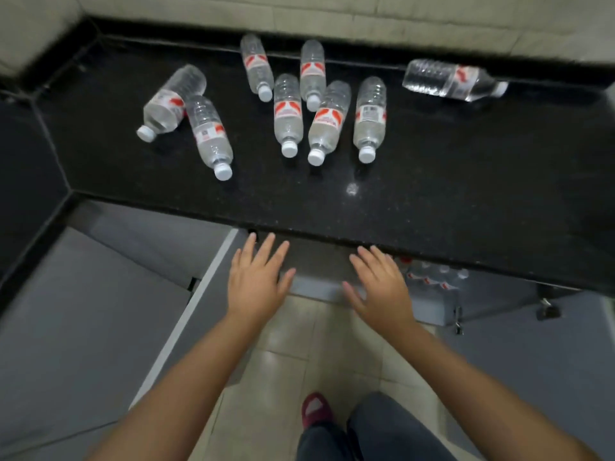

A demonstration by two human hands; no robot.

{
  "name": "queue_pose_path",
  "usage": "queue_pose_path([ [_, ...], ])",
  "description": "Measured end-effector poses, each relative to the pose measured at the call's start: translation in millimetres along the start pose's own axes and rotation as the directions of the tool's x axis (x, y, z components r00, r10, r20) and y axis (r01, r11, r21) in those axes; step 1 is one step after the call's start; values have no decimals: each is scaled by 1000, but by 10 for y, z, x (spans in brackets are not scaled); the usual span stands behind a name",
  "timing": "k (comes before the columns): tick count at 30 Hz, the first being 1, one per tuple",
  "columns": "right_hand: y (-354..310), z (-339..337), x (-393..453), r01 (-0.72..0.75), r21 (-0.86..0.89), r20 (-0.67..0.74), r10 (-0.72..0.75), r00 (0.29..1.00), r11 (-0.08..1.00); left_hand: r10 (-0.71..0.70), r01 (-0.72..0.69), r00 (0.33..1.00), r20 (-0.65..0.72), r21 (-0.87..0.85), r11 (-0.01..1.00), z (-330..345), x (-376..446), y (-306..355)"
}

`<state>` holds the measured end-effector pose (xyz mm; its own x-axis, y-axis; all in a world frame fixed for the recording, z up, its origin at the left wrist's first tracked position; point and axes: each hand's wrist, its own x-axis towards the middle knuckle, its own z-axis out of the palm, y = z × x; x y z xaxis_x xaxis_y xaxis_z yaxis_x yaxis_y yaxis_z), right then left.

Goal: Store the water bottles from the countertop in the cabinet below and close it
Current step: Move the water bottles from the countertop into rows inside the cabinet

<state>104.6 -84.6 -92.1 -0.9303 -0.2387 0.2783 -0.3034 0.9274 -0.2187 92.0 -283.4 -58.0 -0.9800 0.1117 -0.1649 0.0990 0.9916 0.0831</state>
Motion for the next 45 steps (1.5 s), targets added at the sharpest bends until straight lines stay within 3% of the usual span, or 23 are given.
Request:
queue_pose_path([
  [6, 655, -401, 635, -186, -99, -85, 178, 980, 978, 80, -110, 967, -242, -115, 987, -415, 598, 430],
  [14, 2072, -661, 1504, -403, -120, -135, 387, 912, 907, 45, -72, 992, -116, -244, 967, -594, 1910, 1250],
  [18, 2785, -664, 2138, -491, -157, 27, 501, 865, 857, 60, -71, 996, -62, -196, 978, -558, 2582, 1451],
  [22, 3353, -504, 2784, -544, -132, 95, 557, 825, 829, 46, -44, 999, 12, -178, 983, -528, 3100, 1587],
  [26, 3686, -345, 3266, -669, -46, 204, 663, 720, 742, 25, -17, 999, 38, -197, 980, -461, 3243, 1632],
  [29, 3752, -194, 3423, -711, -56, 207, 704, 679, 701, 4, -5, 1000, -6, -231, 973, -397, 3249, 1616],
  [37, 3368, -131, 3033, -606, -151, 122, 623, 773, 781, -67, 59, 997, -30, -207, 977, -471, 3132, 1686],
  [41, 3038, -139, 2747, -633, 128, 151, 615, 774, 764, -239, 238, 970, 45, -375, 896, -411, 2802, 1681],
  [45, 2710, -301, 2371, -582, 293, 7, 607, 795, 759, -314, 293, 948, 54, -536, 792, -406, 2608, 1628],
])
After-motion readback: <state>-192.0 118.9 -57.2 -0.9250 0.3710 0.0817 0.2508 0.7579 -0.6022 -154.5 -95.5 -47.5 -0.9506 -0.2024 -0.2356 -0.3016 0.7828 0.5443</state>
